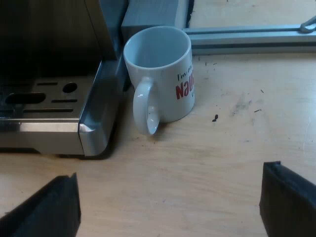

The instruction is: Place mug into machine

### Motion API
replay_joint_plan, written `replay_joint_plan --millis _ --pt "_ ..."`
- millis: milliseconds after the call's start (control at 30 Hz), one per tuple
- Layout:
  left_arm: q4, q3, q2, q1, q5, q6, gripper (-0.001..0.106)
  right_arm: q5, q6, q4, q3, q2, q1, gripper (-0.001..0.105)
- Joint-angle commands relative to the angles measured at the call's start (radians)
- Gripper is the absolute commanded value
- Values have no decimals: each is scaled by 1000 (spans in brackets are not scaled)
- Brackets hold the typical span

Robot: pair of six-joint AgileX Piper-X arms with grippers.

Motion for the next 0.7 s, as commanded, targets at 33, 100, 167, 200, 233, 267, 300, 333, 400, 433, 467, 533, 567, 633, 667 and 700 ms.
replay_joint_plan --millis 33,100,167,200,233,267,300,333,400,433,467,533,567,633,667,700 --pt "-95 -11 -42 -26 135 -23 62 -37 -10 -7 -41 64 -4 75" --pt "-118 -11 -29 -49 162 -27 62 -81 -34 -9 -53 98 -4 75" --pt "-130 -11 -11 -94 163 -27 62 -117 -56 -9 -64 135 -4 75" --pt "-128 -11 0 -127 163 -22 62 -136 -69 -9 -70 157 -4 75" --pt "-128 -11 12 -156 171 -17 62 -158 -84 -11 -76 176 -4 75" --pt "-128 -11 18 -180 179 -10 62 -167 -94 -15 -77 185 -4 75" --pt "-128 -8 29 -217 186 11 62 -181 -97 -27 -76 199 -4 75" --pt "-128 -3 38 -249 186 33 62 -193 -97 -37 -76 214 -4 75" --pt "-129 14 52 -300 187 73 62 -195 -97 -51 -76 236 -4 75" --pt "-131 24 58 -332 193 95 62 -197 -97 -60 -76 245 -4 75" --pt "-137 33 62 -349 200 103 62 -200 -97 -66 -76 249 -4 75" --pt "-175 74 75 -404 207 116 62 -228 -111 -85 -76 262 -4 75" --pt "-206 95 80 -428 207 116 62 -240 -127 -92 -76 267 -4 75" --pt "-276 134 89 -462 207 116 63 -243 -145 -94 -76 273 -4 75" --pt "-321 164 100 -479 207 116 65 -243 -161 -94 -74 278 -4 75" --pt "-352 193 112 -490 207 116 67 -248 -173 -94 -74 280 -4 75"
